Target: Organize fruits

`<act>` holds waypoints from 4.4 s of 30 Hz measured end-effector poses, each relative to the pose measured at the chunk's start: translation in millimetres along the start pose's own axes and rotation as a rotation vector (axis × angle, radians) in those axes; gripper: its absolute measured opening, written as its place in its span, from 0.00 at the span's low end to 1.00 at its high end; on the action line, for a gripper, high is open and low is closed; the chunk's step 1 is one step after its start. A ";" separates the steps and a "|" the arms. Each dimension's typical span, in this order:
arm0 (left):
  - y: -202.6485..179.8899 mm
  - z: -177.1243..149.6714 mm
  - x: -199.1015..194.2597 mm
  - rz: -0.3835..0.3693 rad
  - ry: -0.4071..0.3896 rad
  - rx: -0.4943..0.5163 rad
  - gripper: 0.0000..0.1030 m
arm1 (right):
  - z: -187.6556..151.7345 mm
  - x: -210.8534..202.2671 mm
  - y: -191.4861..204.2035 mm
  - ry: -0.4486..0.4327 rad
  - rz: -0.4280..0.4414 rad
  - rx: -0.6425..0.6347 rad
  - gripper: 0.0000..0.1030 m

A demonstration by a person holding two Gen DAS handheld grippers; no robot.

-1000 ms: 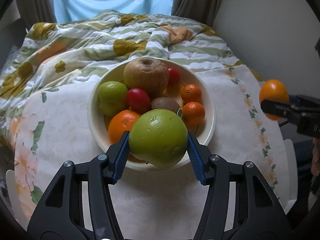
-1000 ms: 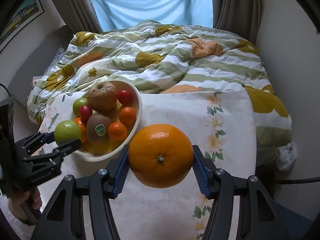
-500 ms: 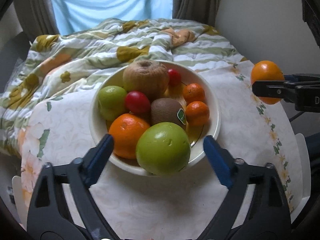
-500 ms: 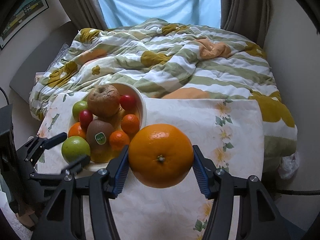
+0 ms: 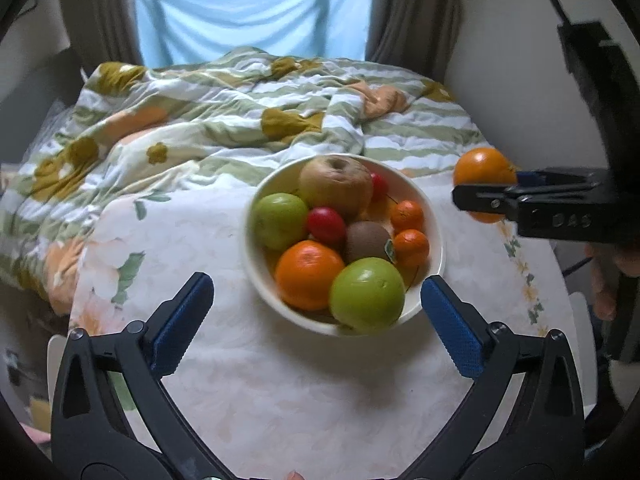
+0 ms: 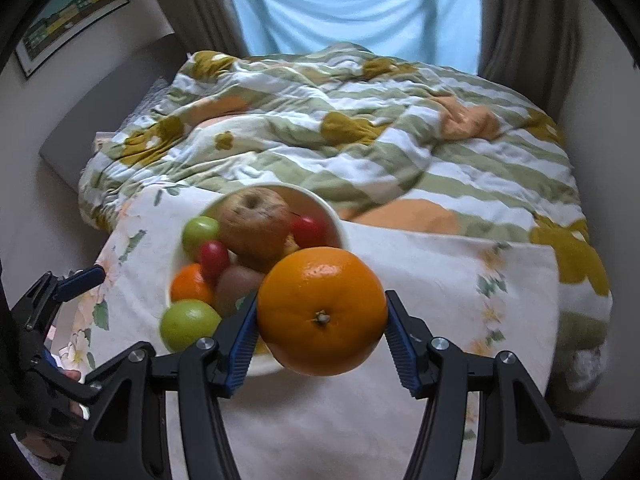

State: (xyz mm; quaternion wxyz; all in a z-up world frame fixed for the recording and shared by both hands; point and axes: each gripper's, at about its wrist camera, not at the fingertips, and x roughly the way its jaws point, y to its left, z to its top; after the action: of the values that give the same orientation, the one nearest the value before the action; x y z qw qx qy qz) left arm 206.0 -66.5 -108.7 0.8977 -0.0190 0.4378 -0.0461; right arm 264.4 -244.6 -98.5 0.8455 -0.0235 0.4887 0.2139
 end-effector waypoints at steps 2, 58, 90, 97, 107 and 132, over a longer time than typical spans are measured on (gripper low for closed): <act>8.4 -0.8 -4.6 0.013 0.000 -0.025 1.00 | 5.1 7.0 7.6 0.005 0.018 -0.022 0.54; 61.2 -17.3 -136.2 0.077 -0.079 -0.006 1.00 | -57.0 -138.9 82.2 -0.223 -0.227 0.124 0.99; 59.8 -49.0 -184.1 0.087 -0.166 0.046 1.00 | -117.1 -173.9 112.1 -0.247 -0.390 0.201 0.99; 61.5 -46.4 -183.8 0.087 -0.171 0.043 1.00 | -115.5 -174.3 111.6 -0.249 -0.391 0.201 0.99; 62.4 -44.2 -182.7 0.086 -0.174 0.041 1.00 | -111.1 -173.5 110.4 -0.259 -0.404 0.206 0.99; 63.9 -36.8 -174.9 0.125 -0.201 0.045 1.00 | -109.9 -172.4 107.5 -0.260 -0.406 0.215 0.99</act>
State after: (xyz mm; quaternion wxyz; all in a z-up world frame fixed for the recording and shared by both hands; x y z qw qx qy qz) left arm 74.1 14.7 1.1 0.9383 0.0243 0.3448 0.0024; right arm 59.1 -232.9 6.7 0.9244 -0.0036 0.3811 -0.0121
